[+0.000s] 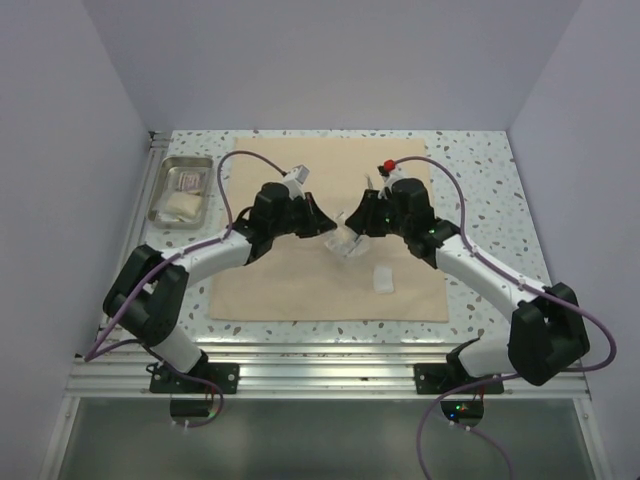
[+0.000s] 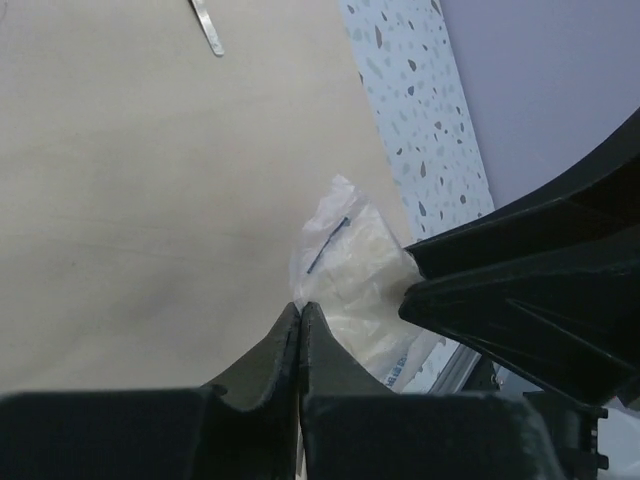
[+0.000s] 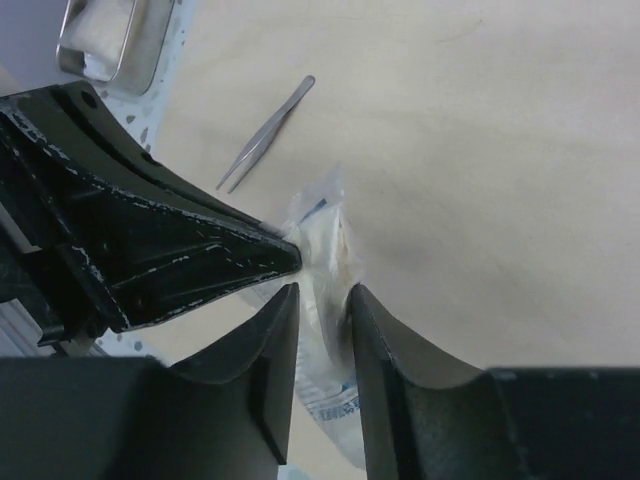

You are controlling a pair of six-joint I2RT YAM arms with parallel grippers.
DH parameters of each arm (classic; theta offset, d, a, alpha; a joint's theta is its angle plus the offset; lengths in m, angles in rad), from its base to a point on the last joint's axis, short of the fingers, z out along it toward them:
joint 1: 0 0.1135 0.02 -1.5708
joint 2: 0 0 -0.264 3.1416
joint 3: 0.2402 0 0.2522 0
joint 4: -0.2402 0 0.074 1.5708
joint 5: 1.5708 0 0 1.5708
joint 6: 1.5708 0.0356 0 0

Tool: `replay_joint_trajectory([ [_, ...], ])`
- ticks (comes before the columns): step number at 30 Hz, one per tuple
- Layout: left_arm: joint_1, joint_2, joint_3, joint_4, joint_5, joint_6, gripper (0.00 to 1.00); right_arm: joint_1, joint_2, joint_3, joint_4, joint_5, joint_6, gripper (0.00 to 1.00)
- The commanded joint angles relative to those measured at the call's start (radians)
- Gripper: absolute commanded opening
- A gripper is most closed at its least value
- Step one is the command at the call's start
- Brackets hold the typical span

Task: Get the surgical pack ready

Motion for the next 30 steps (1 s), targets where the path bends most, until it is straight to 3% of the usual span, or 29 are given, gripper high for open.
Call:
replay_joint_trajectory([
  [1,0.012,-0.011,0.051,0.03,-0.033,0.036,0.0,0.004,-0.058,-0.003,-0.05,0.051,0.005,0.38],
  [5,0.11,-0.088,0.059,-0.065,-0.095,0.096,0.0,0.004,-0.101,-0.056,-0.122,0.178,0.005,0.52],
  [7,0.219,-0.123,0.048,-0.096,-0.095,0.125,0.0,0.004,-0.115,-0.095,-0.156,0.234,-0.006,0.56],
  [12,0.512,-0.212,0.051,-0.194,-0.179,0.182,0.0,0.002,-0.13,-0.17,-0.207,0.303,-0.018,0.57],
  [14,0.571,-0.235,0.039,-0.193,-0.205,0.182,0.0,0.002,-0.13,-0.188,-0.221,0.346,-0.012,0.57],
  [21,0.873,-0.162,0.048,-0.162,-0.169,0.137,0.0,0.004,-0.066,-0.225,-0.254,0.395,0.012,0.6],
  [30,1.032,-0.068,0.03,-0.107,-0.146,0.117,0.0,0.002,-0.017,-0.261,-0.254,0.401,0.029,0.53],
])
